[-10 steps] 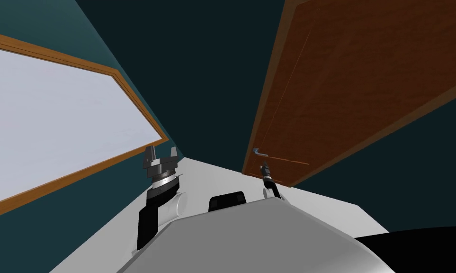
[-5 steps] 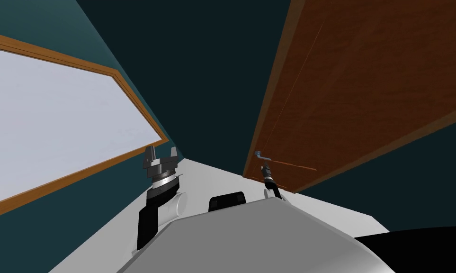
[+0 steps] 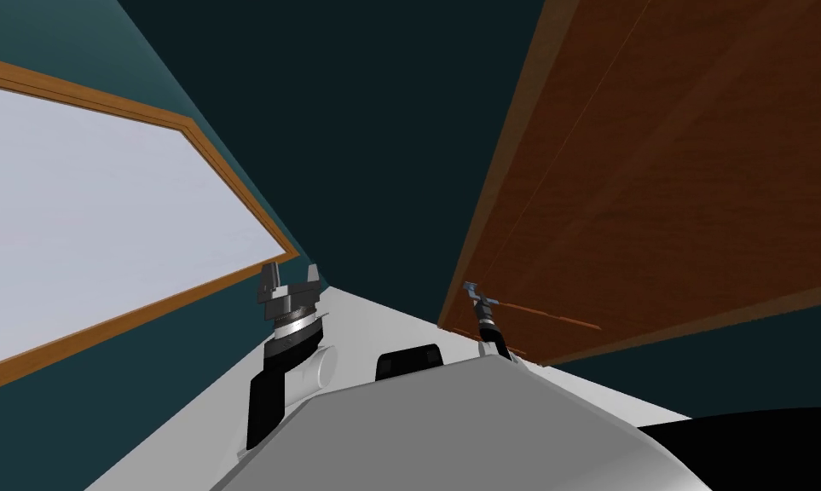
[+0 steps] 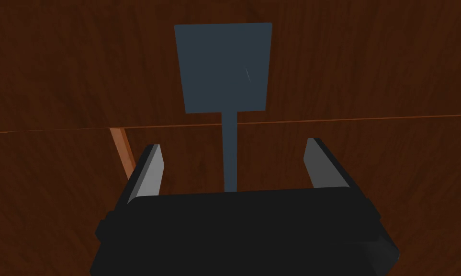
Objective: Pull the door open
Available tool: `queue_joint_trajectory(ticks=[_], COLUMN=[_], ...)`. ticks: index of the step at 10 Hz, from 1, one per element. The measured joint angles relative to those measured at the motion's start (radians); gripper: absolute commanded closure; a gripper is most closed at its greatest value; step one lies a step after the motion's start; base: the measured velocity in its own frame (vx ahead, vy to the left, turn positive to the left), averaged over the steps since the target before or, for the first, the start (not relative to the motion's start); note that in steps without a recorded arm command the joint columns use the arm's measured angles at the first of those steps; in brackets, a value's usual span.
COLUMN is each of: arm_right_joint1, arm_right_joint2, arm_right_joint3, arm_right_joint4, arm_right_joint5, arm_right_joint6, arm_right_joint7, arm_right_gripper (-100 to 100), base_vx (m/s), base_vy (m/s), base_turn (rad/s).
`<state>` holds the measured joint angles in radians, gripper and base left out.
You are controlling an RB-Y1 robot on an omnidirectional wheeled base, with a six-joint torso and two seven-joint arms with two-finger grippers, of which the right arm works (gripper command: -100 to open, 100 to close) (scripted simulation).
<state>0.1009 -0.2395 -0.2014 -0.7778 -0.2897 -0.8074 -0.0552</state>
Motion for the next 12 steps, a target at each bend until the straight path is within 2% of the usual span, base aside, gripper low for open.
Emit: queue_joint_trajectory(ticks=[1, 7, 10, 12], arm_right_joint1=[-0.001, 0.002, 0.006, 0.018], arm_right_joint2=[-0.001, 0.000, -0.016, -0.023], arm_right_joint3=[0.000, 0.000, 0.022, 0.046], arm_right_joint4=[0.002, 0.002, -0.003, -0.016], arm_right_joint5=[0.000, 0.000, 0.012, 0.024], arm_right_joint6=[-0.002, 0.002, -0.008, -0.006], arm_right_joint7=[-0.001, 0.000, -0.022, -0.040], arm_right_gripper=[100, 100, 100, 100], base_vx=[-0.012, -0.034, -0.213, -0.267], base_vy=[0.004, 0.004, -0.029, -0.038], base_turn=[-0.008, 0.012, 0.099, 0.122])
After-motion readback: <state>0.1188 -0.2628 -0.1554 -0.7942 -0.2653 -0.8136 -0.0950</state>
